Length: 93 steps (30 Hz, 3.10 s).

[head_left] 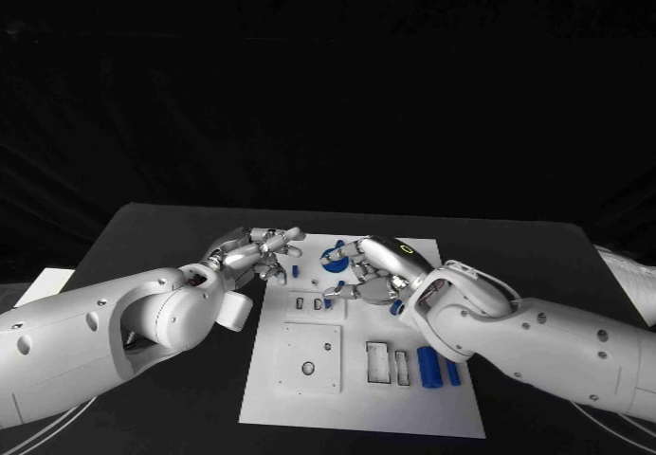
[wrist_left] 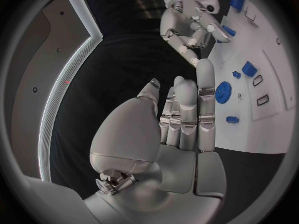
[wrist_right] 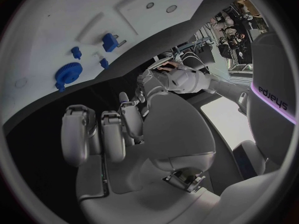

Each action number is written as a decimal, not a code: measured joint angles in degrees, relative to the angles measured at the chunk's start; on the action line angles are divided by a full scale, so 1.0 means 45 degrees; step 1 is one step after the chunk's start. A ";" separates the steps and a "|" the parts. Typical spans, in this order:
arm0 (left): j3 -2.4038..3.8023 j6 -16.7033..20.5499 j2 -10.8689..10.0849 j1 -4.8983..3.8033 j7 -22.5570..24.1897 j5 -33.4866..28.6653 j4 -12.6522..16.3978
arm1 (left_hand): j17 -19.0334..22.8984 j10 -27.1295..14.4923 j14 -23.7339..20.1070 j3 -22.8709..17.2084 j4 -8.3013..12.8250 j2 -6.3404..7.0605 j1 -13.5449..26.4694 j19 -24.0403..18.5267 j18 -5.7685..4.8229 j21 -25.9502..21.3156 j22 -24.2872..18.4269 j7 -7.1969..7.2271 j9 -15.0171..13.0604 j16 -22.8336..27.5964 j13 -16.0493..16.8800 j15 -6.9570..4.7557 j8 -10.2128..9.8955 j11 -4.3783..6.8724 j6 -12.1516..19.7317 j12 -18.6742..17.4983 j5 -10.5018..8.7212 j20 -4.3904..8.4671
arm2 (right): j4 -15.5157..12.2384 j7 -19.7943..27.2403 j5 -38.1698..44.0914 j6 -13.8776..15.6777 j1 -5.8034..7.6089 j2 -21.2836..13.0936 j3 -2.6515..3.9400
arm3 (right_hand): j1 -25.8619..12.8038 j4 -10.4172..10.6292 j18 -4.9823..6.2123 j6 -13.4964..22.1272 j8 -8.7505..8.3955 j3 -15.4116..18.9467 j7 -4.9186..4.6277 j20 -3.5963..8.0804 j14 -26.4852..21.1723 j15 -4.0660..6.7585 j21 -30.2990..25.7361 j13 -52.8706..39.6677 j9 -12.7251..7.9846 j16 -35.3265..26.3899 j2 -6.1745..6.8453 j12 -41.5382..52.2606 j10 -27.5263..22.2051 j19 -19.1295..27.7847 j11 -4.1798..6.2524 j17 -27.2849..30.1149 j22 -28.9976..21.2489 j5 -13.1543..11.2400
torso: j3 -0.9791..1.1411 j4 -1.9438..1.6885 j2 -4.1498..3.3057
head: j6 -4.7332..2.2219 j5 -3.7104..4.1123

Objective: Assemble the parts on the task board

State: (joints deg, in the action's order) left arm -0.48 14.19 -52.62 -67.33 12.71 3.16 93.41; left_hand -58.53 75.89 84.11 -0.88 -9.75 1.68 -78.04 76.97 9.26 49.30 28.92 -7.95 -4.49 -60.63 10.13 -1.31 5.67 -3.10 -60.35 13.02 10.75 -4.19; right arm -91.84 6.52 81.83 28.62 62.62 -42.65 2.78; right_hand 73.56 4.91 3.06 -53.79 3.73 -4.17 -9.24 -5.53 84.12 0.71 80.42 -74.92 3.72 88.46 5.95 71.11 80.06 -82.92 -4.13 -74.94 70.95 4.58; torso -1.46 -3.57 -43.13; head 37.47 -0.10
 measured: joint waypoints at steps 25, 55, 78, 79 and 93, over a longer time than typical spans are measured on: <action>-0.0033 -0.4901 0.3284 -0.1991 -1.0100 0.9793 -0.2938 | -0.3647 0.0083 -0.0026 0.2982 -0.1526 -0.1192 0.3100 0.1570 -0.1269 0.7138 0.9995 0.1300 -0.5252 -0.6489 1.2300 -0.0785 0.6874 0.1057 0.1142 1.2982 -0.1674 0.0642 | 0.0616 0.1354 -0.7551 -0.1035 0.2170 -0.3646 0.0083 | 0.0431 -0.0001 0.0000 -0.0031 0.0000 0.0135 0.0030 0.0042 0.0002 0.0002 -0.0169 -0.0005 0.0028 -0.0154 -0.0397 -0.0300 -0.0186 0.0127 0.0025 0.0003 -0.0353 0.0590 | 0.0437 0.0233 0.0740 | 0.0540 -0.0305; -0.0431 -0.7334 0.5933 -0.2064 -1.1445 1.2332 -0.5529 | -0.3643 0.0174 -0.0029 0.3799 -0.1576 -0.1493 0.3960 0.1568 -0.1267 0.7287 1.0227 0.1336 -0.6645 -0.6489 1.2622 -0.0872 0.7638 0.1146 0.1770 1.3227 -0.1739 0.0732 | 0.1004 0.1087 -0.7838 -0.1283 0.2192 -0.3396 0.0037 | 0.0430 -0.0003 0.0000 -0.0070 0.0000 0.0204 0.0067 0.0041 0.0002 0.0002 -0.0222 -0.0006 0.0025 -0.0203 -0.0397 -0.0300 -0.0184 0.0127 0.0026 0.0007 -0.0412 0.0857 | 0.0458 0.0269 0.0726 | 0.0776 -0.0375; -0.0447 -0.8066 0.6116 -0.1983 -1.1550 1.2352 -0.5779 | -0.3640 0.0174 -0.0030 0.3350 -0.1449 -0.1711 0.2936 0.1568 -0.1265 0.7338 1.0224 0.1339 -0.7134 -0.6489 1.2691 -0.0871 0.7688 0.1145 0.1951 1.3227 -0.1666 0.0731 | 0.1146 0.1017 -0.7829 -0.1423 0.2189 -0.3296 0.0018 | 0.0430 -0.0003 0.0000 -0.0070 0.0000 0.0274 0.0067 0.0041 0.0001 0.0002 -0.0222 -0.0006 0.0022 -0.0203 -0.0397 -0.0300 -0.0184 0.0126 0.0026 0.0003 -0.0437 0.0906 | 0.0450 0.0255 0.0698 | 0.0897 -0.0413; -0.0448 -0.8098 0.6129 -0.1976 -1.1554 1.2353 -0.5796 | -0.3640 0.0174 -0.0029 0.3350 -0.1449 -0.1711 0.2935 0.1568 -0.1265 0.7338 1.0224 0.1339 -0.7134 -0.6489 1.2691 -0.0871 0.7688 0.1145 0.1952 1.3227 -0.1666 0.0731 | 0.1151 0.1014 -0.7829 -0.1429 0.2189 -0.3290 0.0017 | 0.0430 -0.0003 0.0000 -0.0070 0.0000 0.0274 0.0067 0.0041 0.0001 0.0002 -0.0222 -0.0006 0.0022 -0.0208 -0.0397 -0.0300 -0.0184 0.0126 0.0026 0.0001 -0.0436 0.0906 | 0.0450 0.0256 0.0698 | 0.0903 -0.0417; -0.0453 -0.8262 0.6308 -0.1881 -1.1580 1.2359 -0.5896 | -0.3639 0.0173 -0.0030 0.2901 -0.1430 -0.1726 0.2583 0.1567 -0.1265 0.7337 1.0223 0.1337 -0.7278 -0.6489 1.2690 -0.0870 0.7687 0.1144 0.2043 1.3227 -0.1666 0.0731 | 0.1217 0.0997 -0.7820 -0.1512 0.2182 -0.3224 0.0012 | 0.0480 -0.0004 0.0000 -0.0070 0.0000 0.0273 0.0067 0.0041 0.0001 0.0002 -0.0270 -0.0006 0.0022 -0.0253 -0.0447 -0.0300 -0.0184 0.0126 0.0026 0.0000 -0.0449 0.0957 | 0.0450 0.0265 0.0697 | 0.0945 -0.0421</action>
State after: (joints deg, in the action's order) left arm -2.52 -22.99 -24.23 -75.80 -39.40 58.78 66.88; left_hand -74.90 76.67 83.97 12.17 -16.18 -6.09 -66.42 84.03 3.57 82.32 74.92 -1.93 -37.24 -89.83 67.24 -5.23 40.26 2.05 -51.16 72.55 3.25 -0.90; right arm -86.36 11.01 46.64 21.81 72.44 -57.15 2.84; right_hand 75.72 4.90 3.06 -54.10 3.74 -2.94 -8.93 -5.35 84.12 0.72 79.21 -74.95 3.82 87.32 3.93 69.76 79.24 -82.36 -4.01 -74.94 68.93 8.88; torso 0.57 -2.37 -39.99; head 41.73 -1.99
